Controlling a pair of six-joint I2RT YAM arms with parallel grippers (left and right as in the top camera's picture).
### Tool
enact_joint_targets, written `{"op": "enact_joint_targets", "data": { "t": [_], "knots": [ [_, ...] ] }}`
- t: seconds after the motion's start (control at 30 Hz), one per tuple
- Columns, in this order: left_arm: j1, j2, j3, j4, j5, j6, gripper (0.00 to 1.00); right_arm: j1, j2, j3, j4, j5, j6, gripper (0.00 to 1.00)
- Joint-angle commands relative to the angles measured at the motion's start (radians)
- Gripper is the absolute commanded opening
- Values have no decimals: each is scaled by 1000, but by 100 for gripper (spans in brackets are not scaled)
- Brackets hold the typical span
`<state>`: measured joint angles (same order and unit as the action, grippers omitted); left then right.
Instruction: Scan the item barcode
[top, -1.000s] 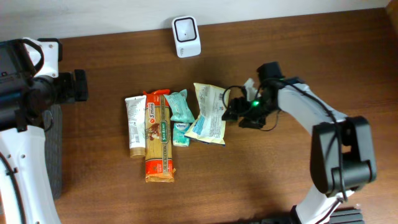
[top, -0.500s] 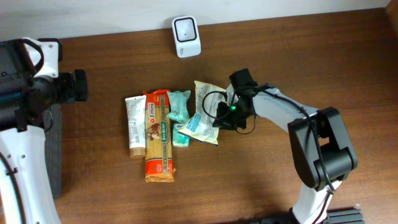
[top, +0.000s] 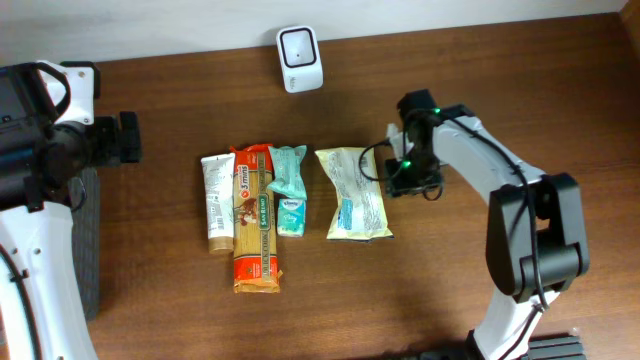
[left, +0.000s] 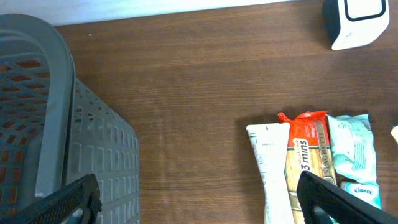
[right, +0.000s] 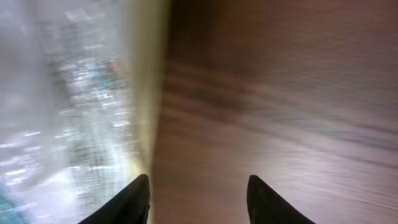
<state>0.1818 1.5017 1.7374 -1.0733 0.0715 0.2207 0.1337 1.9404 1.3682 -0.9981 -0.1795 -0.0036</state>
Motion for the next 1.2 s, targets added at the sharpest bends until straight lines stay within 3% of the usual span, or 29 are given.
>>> {"op": "enact_joint_targets", "data": {
  "t": [0.0, 0.07, 0.13, 0.23, 0.33, 0.67, 0.9, 1.17],
  "knots": [
    [3, -11, -2, 2, 11, 13, 99, -45, -23, 103, -39, -35, -41, 49],
    [3, -11, -2, 2, 11, 13, 99, -47, -23, 167, -61, -189, -42, 48],
    [3, -11, -2, 2, 11, 13, 99, -14, -23, 206, -60, -274, -31, 34],
    [3, -11, -2, 2, 11, 13, 99, 60, -20, 206, -34, -187, 96, 15],
    [3, -11, -2, 2, 11, 13, 99, 138, -13, 184, -10, -64, 229, 10],
    [3, -11, -2, 2, 11, 13, 99, 244, 164, 173, 19, -106, 361, 10],
    [3, -11, -2, 2, 11, 13, 99, 254, 270, 177, 18, -153, 359, 26],
    [3, -11, -2, 2, 11, 13, 99, 269, 256, 383, -153, -225, 156, 33]
  ]
}}
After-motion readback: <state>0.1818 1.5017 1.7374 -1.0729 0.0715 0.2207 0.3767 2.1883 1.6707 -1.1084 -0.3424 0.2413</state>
